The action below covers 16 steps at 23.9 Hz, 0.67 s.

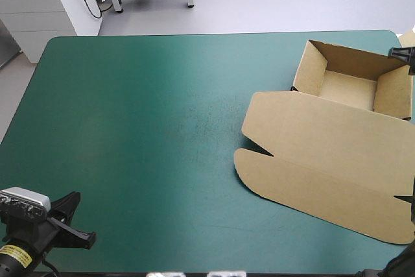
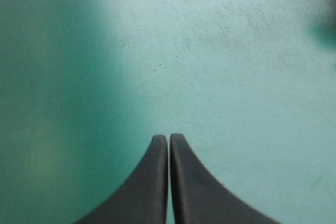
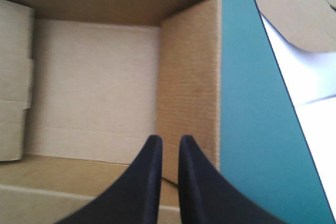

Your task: Fold the box

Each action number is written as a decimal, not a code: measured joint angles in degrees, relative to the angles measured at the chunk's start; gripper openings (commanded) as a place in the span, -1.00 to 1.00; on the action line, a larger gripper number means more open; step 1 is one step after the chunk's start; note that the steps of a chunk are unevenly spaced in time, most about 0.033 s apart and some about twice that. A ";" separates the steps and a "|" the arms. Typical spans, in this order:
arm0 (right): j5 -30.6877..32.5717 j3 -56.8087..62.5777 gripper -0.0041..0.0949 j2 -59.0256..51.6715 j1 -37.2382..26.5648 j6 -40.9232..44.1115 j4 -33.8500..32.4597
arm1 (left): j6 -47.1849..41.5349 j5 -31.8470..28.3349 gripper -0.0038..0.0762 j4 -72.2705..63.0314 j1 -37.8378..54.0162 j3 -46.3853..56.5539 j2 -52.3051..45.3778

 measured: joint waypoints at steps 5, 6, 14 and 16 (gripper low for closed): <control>0.00 4.57 -0.92 -11.07 6.08 -2.11 4.33 | 0.05 -0.84 -0.92 -0.56 0.00 0.00 0.00; -0.08 6.77 -0.92 -13.75 8.13 -2.34 4.44 | 0.05 -1.28 -0.92 -0.69 0.00 0.00 0.00; -9.99 36.34 -0.92 -38.68 34.62 -0.61 -6.51 | 0.23 -3.69 -0.92 -3.86 0.00 0.05 0.00; -11.41 42.37 -0.92 -47.08 38.67 0.59 -7.52 | 0.45 -4.02 -0.92 -5.34 0.00 0.05 0.00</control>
